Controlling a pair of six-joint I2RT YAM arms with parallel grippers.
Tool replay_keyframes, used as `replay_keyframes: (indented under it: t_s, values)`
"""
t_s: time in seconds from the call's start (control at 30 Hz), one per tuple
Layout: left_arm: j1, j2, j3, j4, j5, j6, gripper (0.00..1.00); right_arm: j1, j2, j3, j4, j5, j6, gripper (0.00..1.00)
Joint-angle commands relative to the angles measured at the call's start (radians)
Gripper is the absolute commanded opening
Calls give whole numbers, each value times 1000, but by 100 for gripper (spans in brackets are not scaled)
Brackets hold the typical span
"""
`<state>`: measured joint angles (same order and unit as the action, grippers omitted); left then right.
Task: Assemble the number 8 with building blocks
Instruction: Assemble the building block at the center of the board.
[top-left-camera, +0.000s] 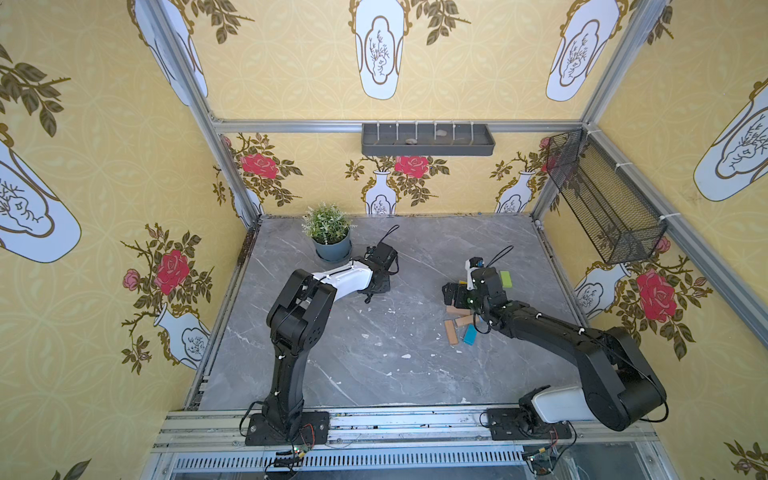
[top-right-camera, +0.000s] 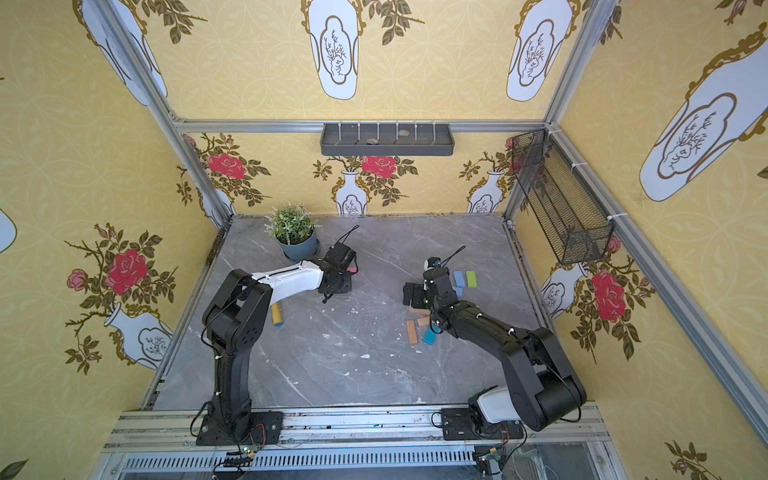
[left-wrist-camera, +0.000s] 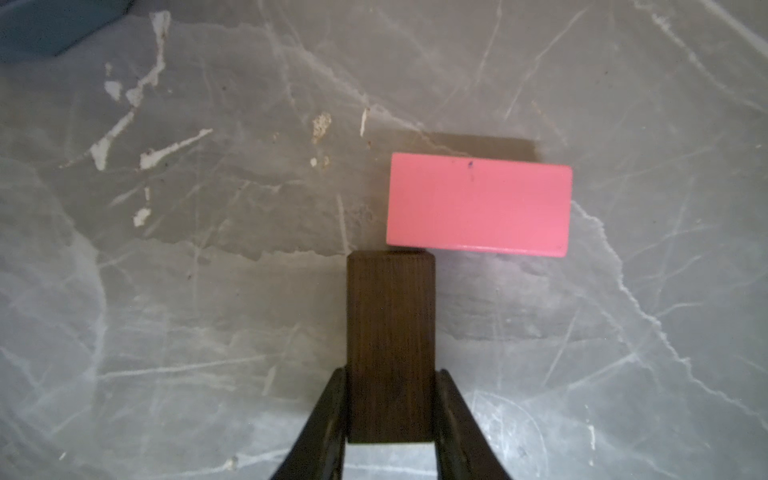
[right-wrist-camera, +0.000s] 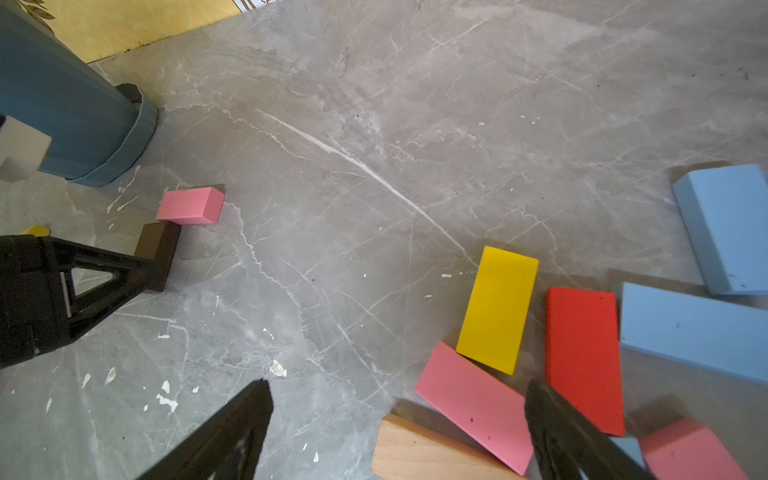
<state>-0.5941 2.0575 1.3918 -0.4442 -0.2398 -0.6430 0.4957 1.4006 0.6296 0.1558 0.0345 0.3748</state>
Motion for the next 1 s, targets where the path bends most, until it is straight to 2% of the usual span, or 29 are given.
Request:
replay_keyframes:
  t_s: [0.0,0.23,0.37,0.73,0.97]
  values:
    - [2,22,-1,-44,6,14,25,0,2,7,16,-2,8,97]
    - [4,23,0,-45,5,13,26,0,0,8,16,-3,7,98]
    - [4,21,-1,-47,4,10,31,0,-2,9,17,-4,8,98]
    - [-1,-48,-32,-47,-1,7,51,1,-10,5,21,-8,7,98]
    - [-38,-172,-33,-53,-21,38,67,0,-35,-12,37,-8,3,98]
